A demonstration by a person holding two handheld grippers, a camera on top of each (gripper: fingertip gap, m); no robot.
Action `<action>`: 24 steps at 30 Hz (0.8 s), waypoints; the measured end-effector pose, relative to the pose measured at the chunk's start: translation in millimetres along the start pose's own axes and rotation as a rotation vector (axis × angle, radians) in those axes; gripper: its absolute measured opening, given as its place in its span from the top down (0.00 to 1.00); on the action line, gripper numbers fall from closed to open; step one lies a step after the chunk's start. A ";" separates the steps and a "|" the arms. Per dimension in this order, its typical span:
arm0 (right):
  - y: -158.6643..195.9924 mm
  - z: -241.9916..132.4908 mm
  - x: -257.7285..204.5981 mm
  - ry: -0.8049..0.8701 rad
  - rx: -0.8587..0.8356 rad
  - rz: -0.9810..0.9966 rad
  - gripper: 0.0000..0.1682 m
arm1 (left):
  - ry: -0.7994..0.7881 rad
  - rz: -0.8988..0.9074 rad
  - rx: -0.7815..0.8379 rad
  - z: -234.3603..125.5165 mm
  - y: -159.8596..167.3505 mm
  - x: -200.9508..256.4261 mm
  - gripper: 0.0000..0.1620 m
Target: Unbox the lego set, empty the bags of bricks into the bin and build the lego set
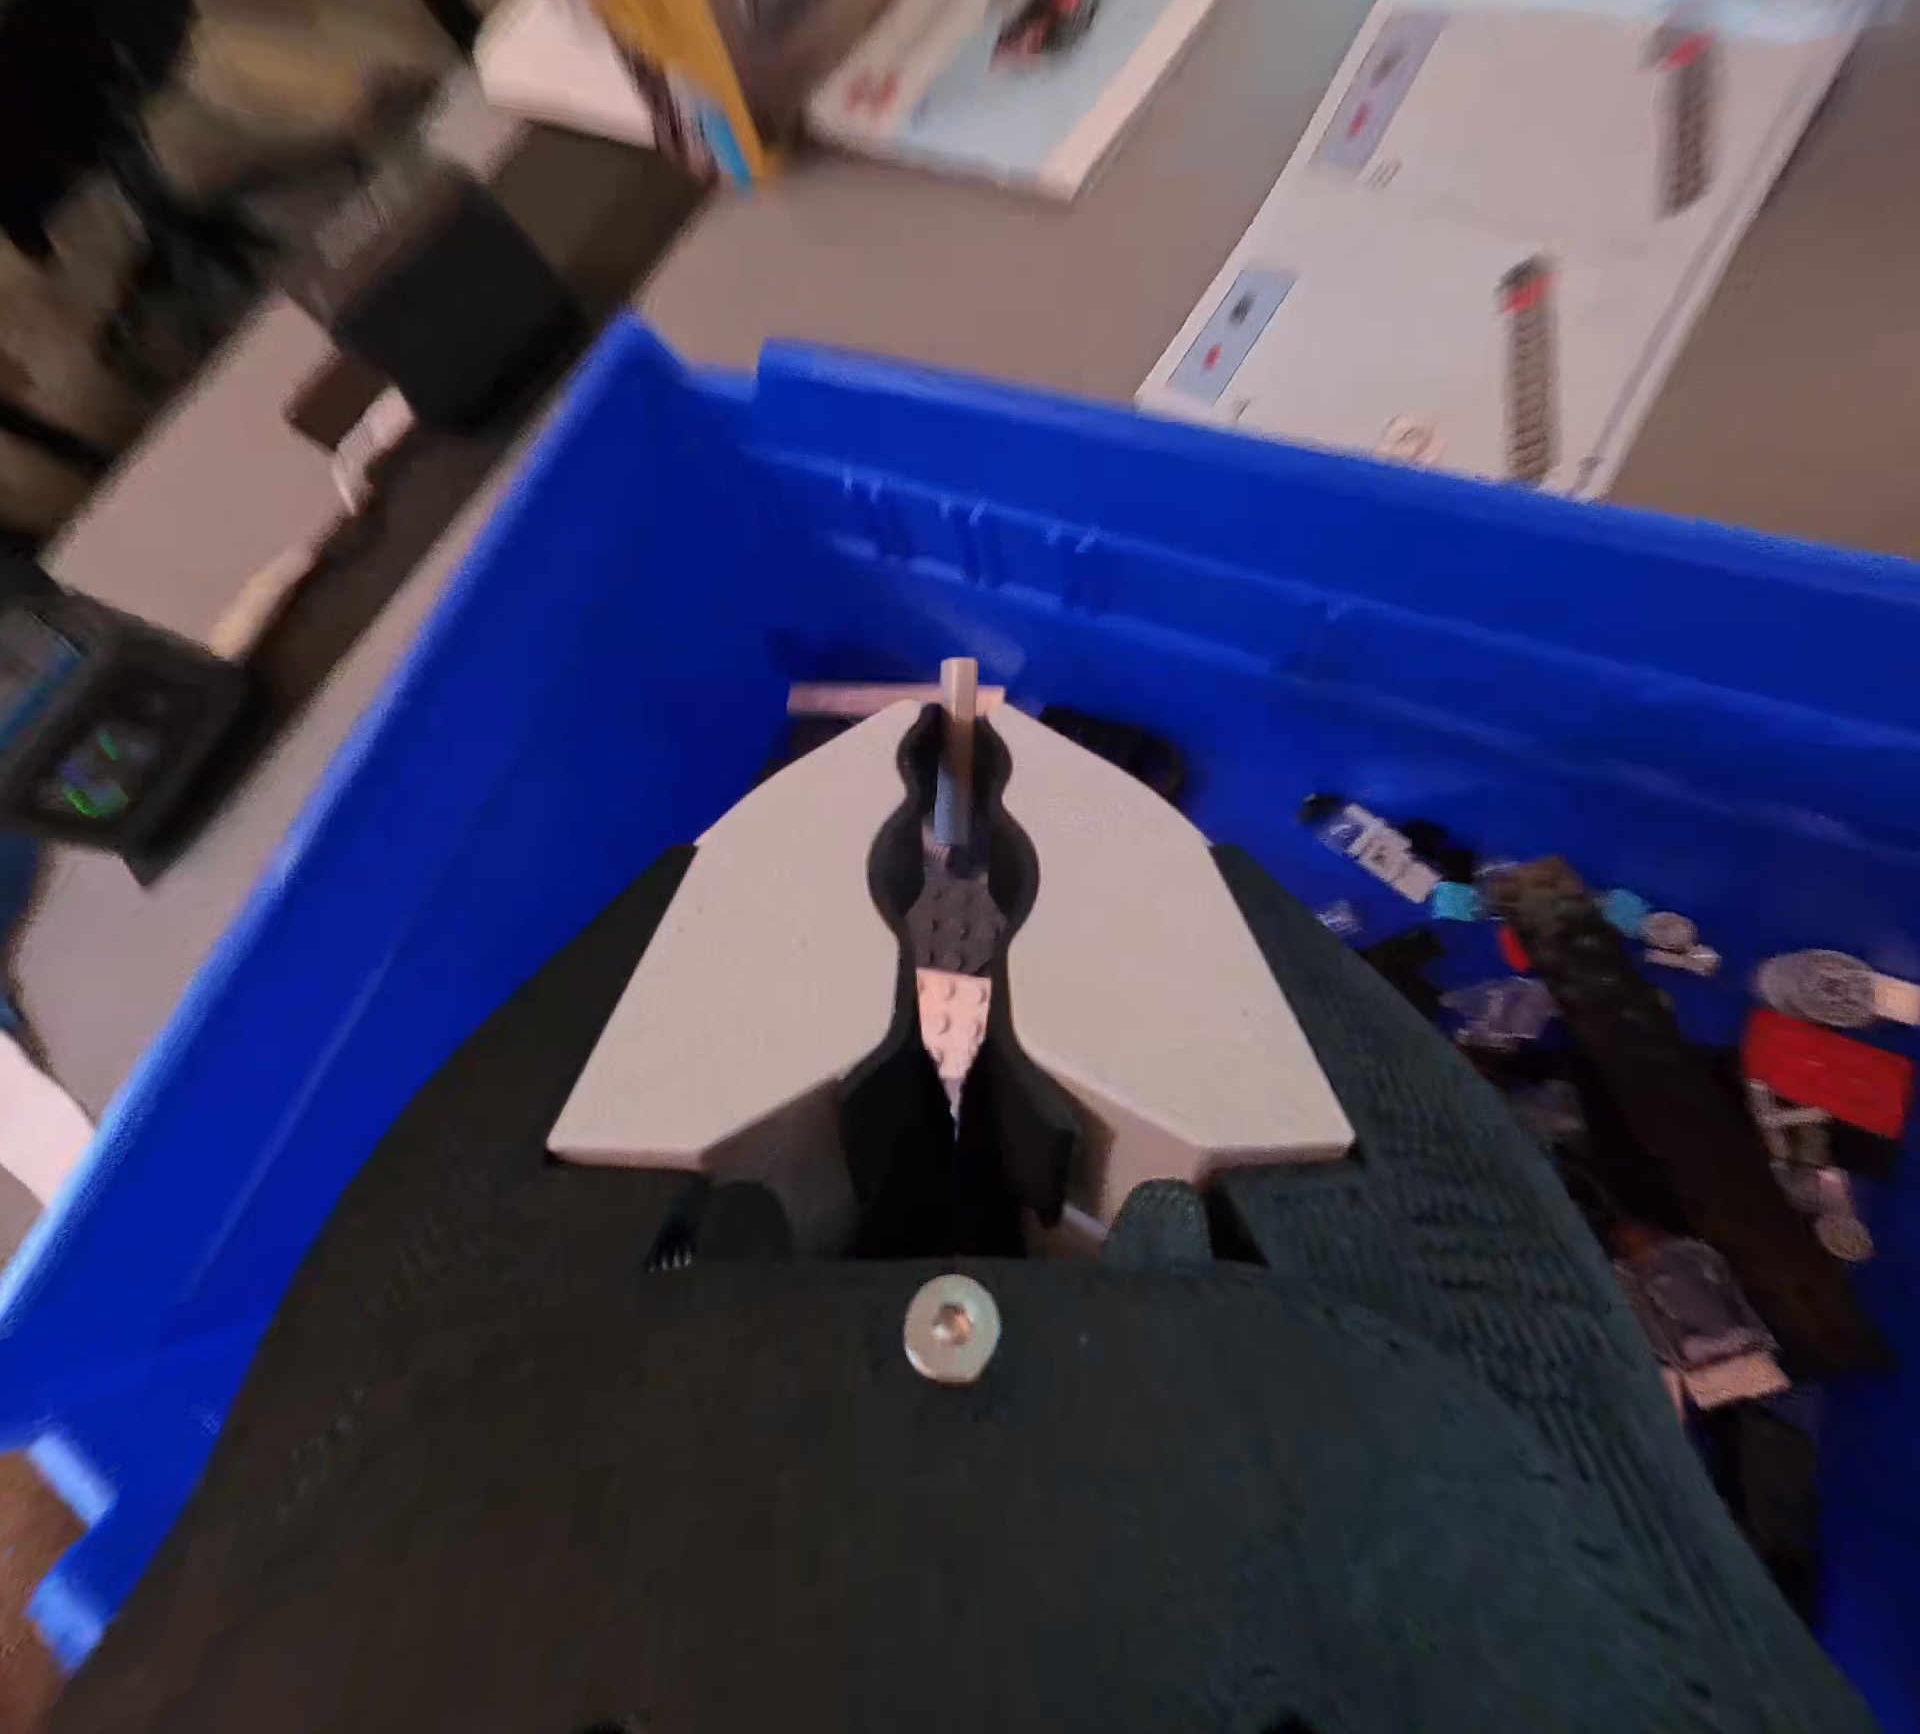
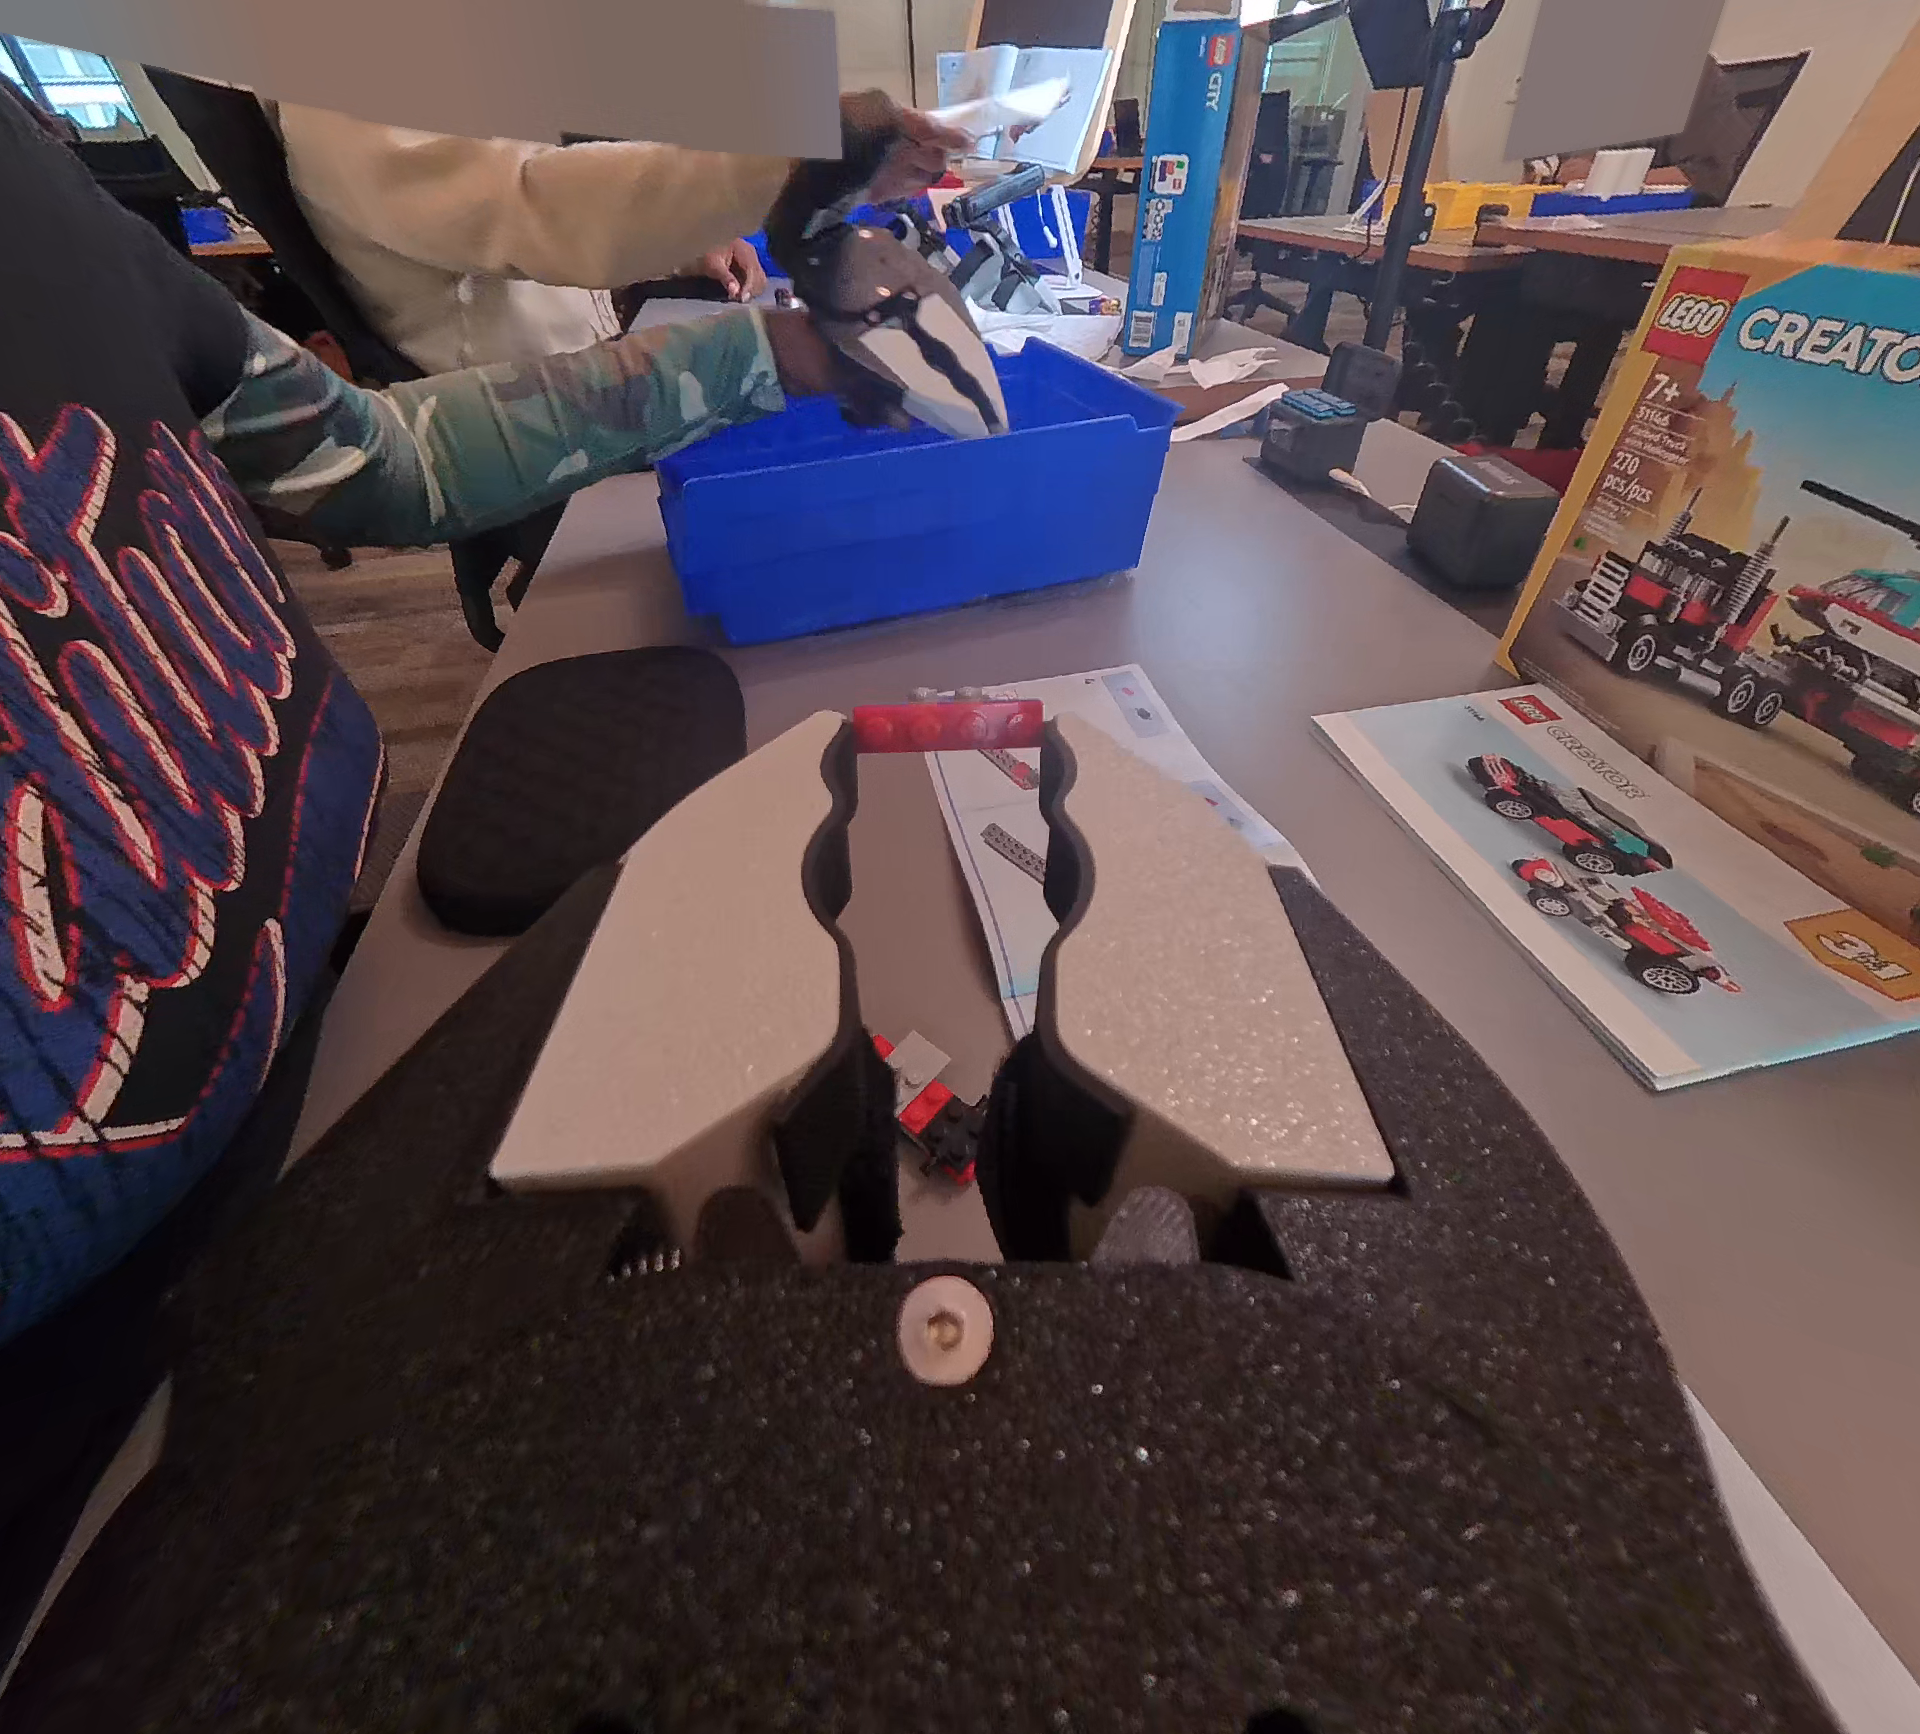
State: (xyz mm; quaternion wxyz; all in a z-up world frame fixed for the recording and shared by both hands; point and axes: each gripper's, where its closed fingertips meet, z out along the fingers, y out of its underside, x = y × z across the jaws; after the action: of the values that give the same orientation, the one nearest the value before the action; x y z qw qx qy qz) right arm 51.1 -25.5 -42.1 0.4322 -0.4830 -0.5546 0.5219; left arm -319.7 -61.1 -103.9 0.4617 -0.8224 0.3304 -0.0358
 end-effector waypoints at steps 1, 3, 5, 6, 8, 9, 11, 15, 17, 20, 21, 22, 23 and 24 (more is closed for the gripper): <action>-0.8 -0.6 0.0 -0.002 0.005 -0.001 0.80 | -0.009 0.036 0.115 -12.9 -16.2 5.6 0.96; -2.3 -1.6 -0.8 -0.004 0.014 -0.008 0.80 | -0.026 0.121 0.399 -44.8 -59.4 25.4 0.96; -3.5 -1.9 -2.1 -0.005 0.024 -0.011 0.80 | -0.049 0.229 0.644 -77.2 -101.8 56.4 0.96; -3.7 -1.9 -3.6 -0.011 0.027 -0.011 0.80 | -0.078 0.288 0.719 -88.5 -118.5 71.9 0.96; -3.3 -2.4 -8.0 -0.019 0.030 -0.020 0.80 | -0.174 0.418 0.753 -98.0 -142.9 98.4 0.96; -3.1 -3.4 -10.2 -0.021 0.029 -0.027 0.80 | -0.231 0.486 0.733 -98.1 -152.5 109.7 0.96; -2.9 -7.2 -15.4 -0.024 0.030 -0.036 0.80 | -0.325 0.607 0.647 -91.4 -167.4 128.8 0.96; -4.7 -24.0 -27.3 -0.006 0.041 -0.052 0.80 | -0.380 0.729 0.497 -60.9 -187.3 164.6 0.96; -0.8 -33.6 -33.8 0.013 0.025 -0.061 0.80 | -0.316 0.733 0.445 -36.4 -190.4 186.7 0.96; 8.0 -45.4 -39.2 0.061 0.000 -0.071 0.80 | -0.225 0.678 0.364 6.2 -189.0 210.1 0.96; 9.7 -47.6 -41.7 0.065 0.002 -0.067 0.80 | -0.191 0.636 0.332 22.2 -186.9 214.8 0.96; 11.6 -49.1 -43.3 0.072 0.005 -0.059 0.80 | -0.157 0.582 0.297 39.3 -184.0 218.1 0.96; 13.7 -50.1 -42.5 0.092 0.008 -0.047 0.80 | -0.104 0.532 0.253 57.3 -179.6 222.5 0.96; 15.8 -50.1 -41.8 0.108 0.014 -0.031 0.80 | -0.048 0.494 0.218 75.0 -175.5 227.1 0.96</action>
State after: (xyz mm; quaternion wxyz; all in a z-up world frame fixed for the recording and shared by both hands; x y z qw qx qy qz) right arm 108.5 -58.8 -52.7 0.4729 -0.4990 -0.5340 0.4921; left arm -25.9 -74.5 -65.2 0.5498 -0.6630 0.5043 0.0619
